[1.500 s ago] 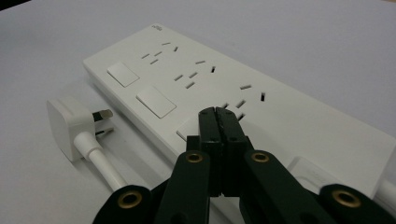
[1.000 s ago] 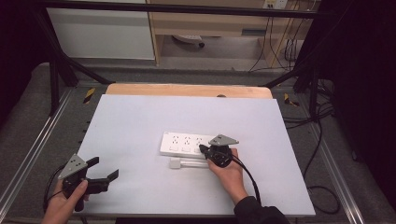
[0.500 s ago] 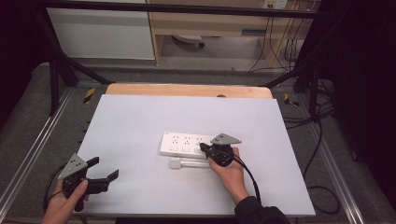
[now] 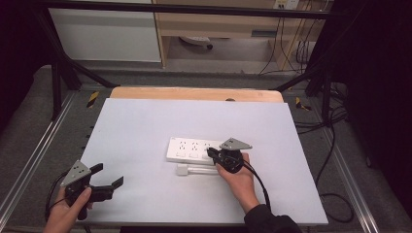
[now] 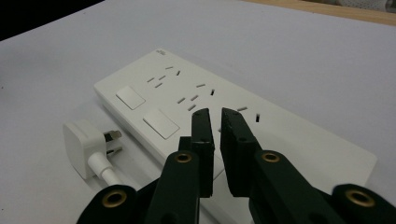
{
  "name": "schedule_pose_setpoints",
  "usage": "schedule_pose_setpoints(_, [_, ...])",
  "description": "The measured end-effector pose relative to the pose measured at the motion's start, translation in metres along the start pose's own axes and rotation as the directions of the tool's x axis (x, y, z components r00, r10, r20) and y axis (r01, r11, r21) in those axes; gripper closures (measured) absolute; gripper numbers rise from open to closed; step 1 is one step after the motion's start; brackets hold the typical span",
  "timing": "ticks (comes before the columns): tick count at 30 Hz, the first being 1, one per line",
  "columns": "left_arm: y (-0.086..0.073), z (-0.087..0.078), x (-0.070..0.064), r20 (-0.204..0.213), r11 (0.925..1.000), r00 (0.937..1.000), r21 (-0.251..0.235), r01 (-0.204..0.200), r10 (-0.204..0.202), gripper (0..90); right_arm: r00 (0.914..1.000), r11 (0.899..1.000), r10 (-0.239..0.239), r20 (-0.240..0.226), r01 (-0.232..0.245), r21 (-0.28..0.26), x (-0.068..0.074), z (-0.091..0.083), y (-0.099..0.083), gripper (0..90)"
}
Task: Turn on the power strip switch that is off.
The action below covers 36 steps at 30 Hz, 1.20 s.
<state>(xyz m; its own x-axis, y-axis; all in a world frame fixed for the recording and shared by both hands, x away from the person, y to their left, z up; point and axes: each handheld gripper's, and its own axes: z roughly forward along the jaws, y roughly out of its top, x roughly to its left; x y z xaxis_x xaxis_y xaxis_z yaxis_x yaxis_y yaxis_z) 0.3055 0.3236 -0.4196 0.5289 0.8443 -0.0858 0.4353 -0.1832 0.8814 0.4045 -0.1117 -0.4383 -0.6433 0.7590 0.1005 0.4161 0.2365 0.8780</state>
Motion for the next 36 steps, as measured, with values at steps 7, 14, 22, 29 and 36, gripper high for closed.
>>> schedule_pose_setpoints(7, [0.000, 0.000, 0.000, 0.000, 1.0000, 1.0000, 0.001, -0.001, 0.001, 5.7, 0.9999, 1.000, 0.006, -0.009, -0.006, -0.012, 0.001, -0.003, 0.003, 80.6])
schedule_pose_setpoints(14, [0.000, 0.000, 0.000, 0.004, 1.0000, 1.0000, 0.001, -0.001, 0.001, 5.7, 0.9998, 1.000, 0.020, -0.007, -0.020, -0.024, 0.000, -0.005, 0.006, 76.1])
schedule_pose_setpoints(22, [0.000, 0.000, 0.000, 0.000, 1.0000, 1.0000, 0.001, -0.002, 0.002, 5.7, 0.9997, 0.999, 0.026, 0.002, -0.026, -0.027, 0.000, -0.008, 0.009, 67.2])
schedule_pose_setpoints(29, [0.000, 0.000, 0.000, 0.002, 1.0000, 1.0000, -0.001, 0.000, 0.000, 5.7, 0.9995, 0.999, 0.028, 0.011, -0.028, -0.035, -0.002, -0.010, 0.013, 60.5])
schedule_pose_setpoints(36, [0.000, 0.000, 0.000, 0.003, 1.0000, 1.0000, 0.001, -0.001, 0.001, 5.7, 0.9998, 0.999, 0.013, 0.016, -0.013, -0.036, -0.002, -0.012, 0.016, 50.7])
